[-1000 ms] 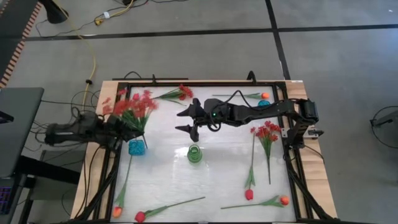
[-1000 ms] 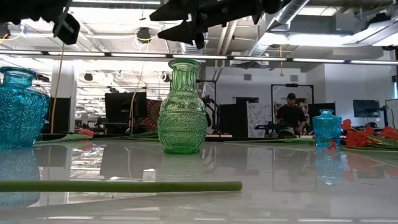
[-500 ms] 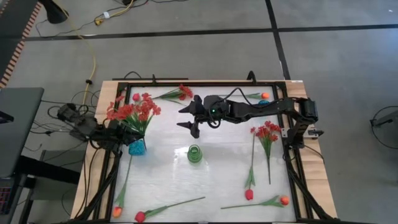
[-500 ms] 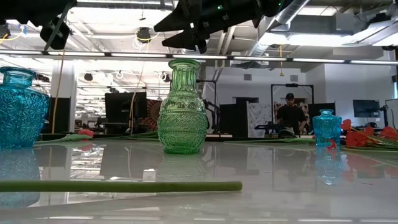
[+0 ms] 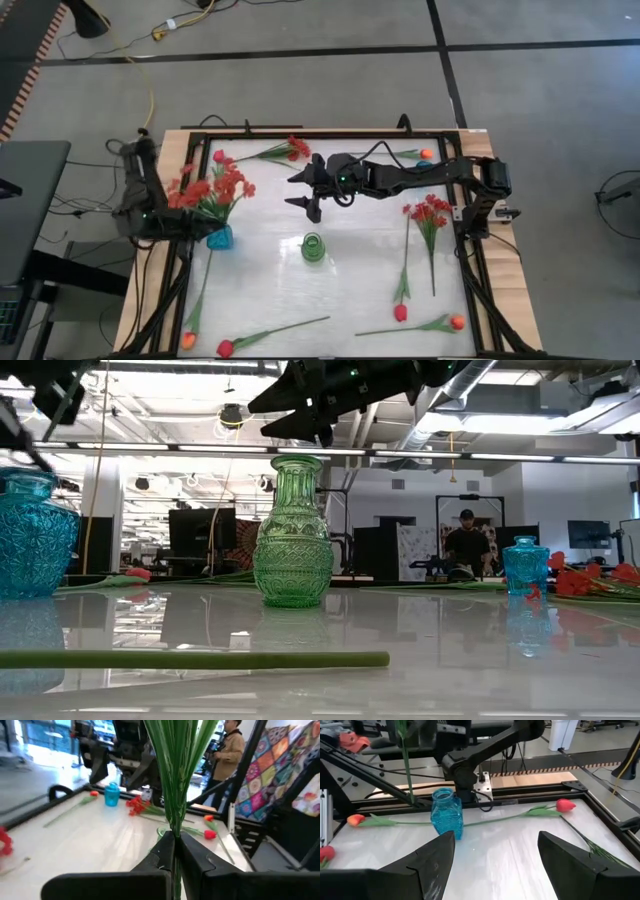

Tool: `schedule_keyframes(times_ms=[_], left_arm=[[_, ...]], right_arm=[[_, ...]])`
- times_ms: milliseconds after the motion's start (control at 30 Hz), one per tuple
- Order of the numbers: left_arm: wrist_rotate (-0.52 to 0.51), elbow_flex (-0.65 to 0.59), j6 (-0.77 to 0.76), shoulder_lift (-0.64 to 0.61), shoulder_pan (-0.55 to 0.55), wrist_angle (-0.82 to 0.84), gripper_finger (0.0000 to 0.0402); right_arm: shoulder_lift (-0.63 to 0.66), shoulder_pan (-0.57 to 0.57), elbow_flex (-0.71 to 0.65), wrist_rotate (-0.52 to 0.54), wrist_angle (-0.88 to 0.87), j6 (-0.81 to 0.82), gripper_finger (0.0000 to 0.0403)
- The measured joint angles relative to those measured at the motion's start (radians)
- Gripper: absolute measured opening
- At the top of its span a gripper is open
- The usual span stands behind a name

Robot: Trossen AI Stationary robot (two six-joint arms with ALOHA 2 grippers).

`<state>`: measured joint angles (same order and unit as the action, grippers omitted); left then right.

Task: Sort flowers into vase by color
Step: Put the bottom red flowers into the left blue vase

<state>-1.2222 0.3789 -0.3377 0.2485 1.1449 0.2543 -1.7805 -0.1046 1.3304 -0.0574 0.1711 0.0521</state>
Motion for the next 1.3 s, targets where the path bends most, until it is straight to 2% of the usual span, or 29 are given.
schedule_keyframes(times_ms=[133,200,767,1033,1133,1300], left_arm=[[-0.268,0.007,0.01,0.077,0.157,0.013,0.0],[-0.346,0.008,-0.014,0.093,0.217,0.042,0.0],[-0.328,0.012,0.045,0.089,0.262,0.162,0.0],[-0.253,0.13,0.111,0.089,0.288,0.188,0.0],[-0.191,0.164,-0.016,0.086,0.284,0.338,0.0],[-0.109,0.171,-0.386,0.078,0.254,0.64,0.0]], right_arm=[[0.0,0.0,0.0,0.0,0.001,0.0,0.0311],[0.0,0.0,0.0,0.0,0.001,0.0,0.0311],[0.0,0.007,0.0,0.002,-0.003,0.026,0.0311],[0.0,0.006,0.0,0.002,-0.008,0.022,0.0311],[0.0,0.006,0.0,0.002,-0.007,0.019,0.0311],[-0.007,0.016,-0.001,-0.016,0.071,0.019,0.0311]])
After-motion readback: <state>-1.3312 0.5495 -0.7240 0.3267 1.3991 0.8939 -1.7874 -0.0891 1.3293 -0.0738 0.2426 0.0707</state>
